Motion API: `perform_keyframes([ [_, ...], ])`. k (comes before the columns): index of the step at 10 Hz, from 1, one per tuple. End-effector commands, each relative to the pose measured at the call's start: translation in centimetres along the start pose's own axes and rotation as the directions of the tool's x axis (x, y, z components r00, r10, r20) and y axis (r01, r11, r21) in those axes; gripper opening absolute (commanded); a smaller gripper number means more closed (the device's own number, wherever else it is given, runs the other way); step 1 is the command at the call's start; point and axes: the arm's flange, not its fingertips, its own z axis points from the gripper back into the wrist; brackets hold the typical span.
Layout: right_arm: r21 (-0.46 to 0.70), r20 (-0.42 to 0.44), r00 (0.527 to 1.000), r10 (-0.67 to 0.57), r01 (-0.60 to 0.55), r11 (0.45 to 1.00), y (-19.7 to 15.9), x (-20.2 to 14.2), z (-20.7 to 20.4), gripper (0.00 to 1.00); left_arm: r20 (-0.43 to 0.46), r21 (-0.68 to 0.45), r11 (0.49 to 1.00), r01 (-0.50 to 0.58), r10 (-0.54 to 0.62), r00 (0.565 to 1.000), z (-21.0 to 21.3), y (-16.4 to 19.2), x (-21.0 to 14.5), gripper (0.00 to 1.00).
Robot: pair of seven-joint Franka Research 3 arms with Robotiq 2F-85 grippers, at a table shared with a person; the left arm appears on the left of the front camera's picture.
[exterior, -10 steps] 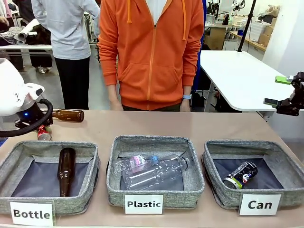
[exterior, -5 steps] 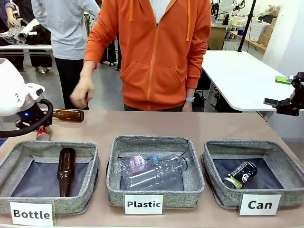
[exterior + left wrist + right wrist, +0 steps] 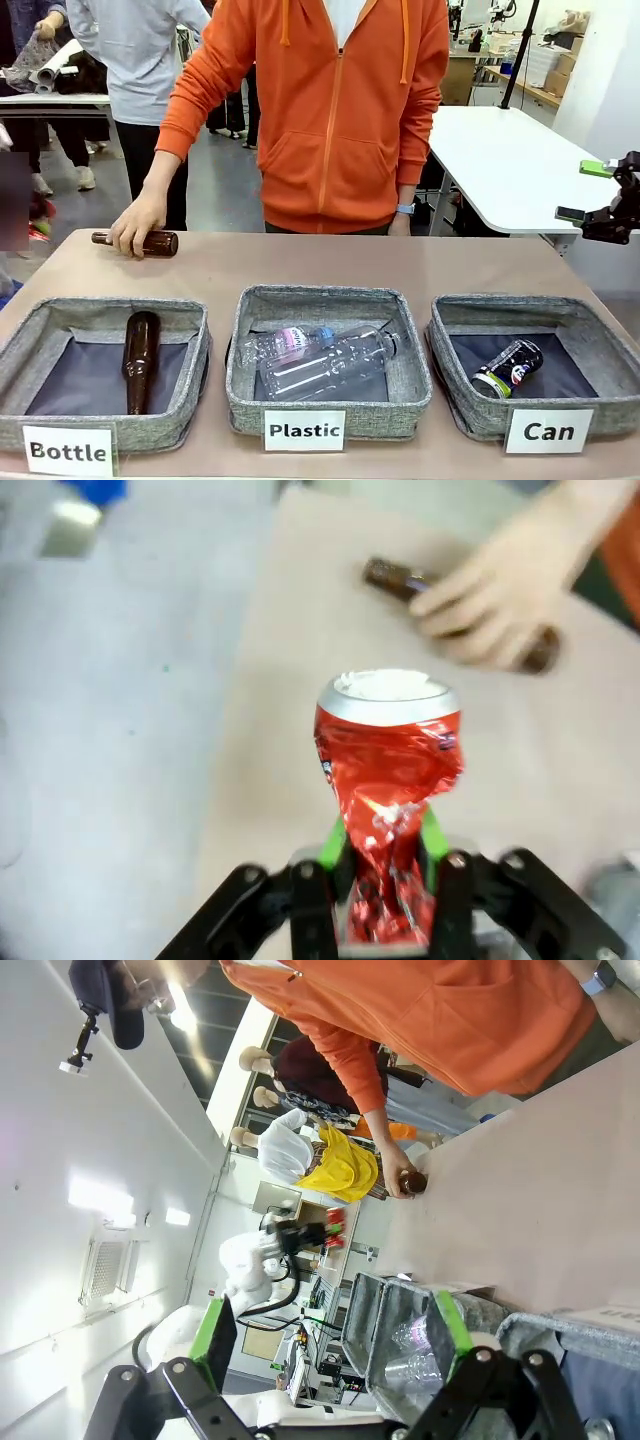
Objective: Sort the can waste into the basket.
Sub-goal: Pick up the can waste from the table and place it in the right Fabric basket.
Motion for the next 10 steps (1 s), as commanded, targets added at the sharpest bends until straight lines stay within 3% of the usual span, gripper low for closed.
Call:
perform_keyframes([
  [1,0.003,-0.013,1.000,0.004,-0.004,1.000,0.2,-0.2,0.1,1.00,0.004,-0.157,0.978,0.133,-0.135,0.991,9.8,6.7,-3.2,0.00],
  [2,0.003,-0.013,1.000,0.004,-0.004,1.000,0.2,-0.2,0.1,1.00,0.055,-0.244,0.961,0.132,-0.122,0.991,13.0,9.8,-3.9,0.00],
  [3,0.003,-0.013,1.000,0.004,-0.004,1.000,0.2,-0.2,0.1,1.00,0.055,-0.337,0.915,0.221,-0.215,0.975,15.5,12.9,-4.7,0.00],
  [5,0.003,-0.013,1.000,0.004,-0.004,1.000,0.2,-0.2,0.1,1.00,0.096,-0.473,0.779,0.412,-0.419,0.903,17.0,16.6,-7.1,0.00],
  [6,0.003,-0.013,1.000,0.004,-0.004,1.000,0.2,-0.2,0.1,1.00,0.109,-0.465,0.761,0.453,-0.459,0.882,16.3,17.2,-7.8,0.00],
  [7,0.003,-0.013,1.000,0.004,-0.004,1.000,0.2,-0.2,0.1,1.00,0.125,-0.423,0.845,0.327,-0.303,0.945,18.5,15.8,-8.8,0.00],
  [9,0.003,-0.013,1.000,0.004,-0.004,1.000,0.2,-0.2,0.1,1.00,0.125,-0.423,0.845,0.327,-0.303,0.945,18.5,15.8,-8.8,0.00],
  [10,0.003,-0.013,1.000,0.004,-0.004,1.000,0.2,-0.2,0.1,1.00,0.117,-0.452,0.811,0.372,-0.359,0.926,17.9,16.9,-9.2,0.27],
])
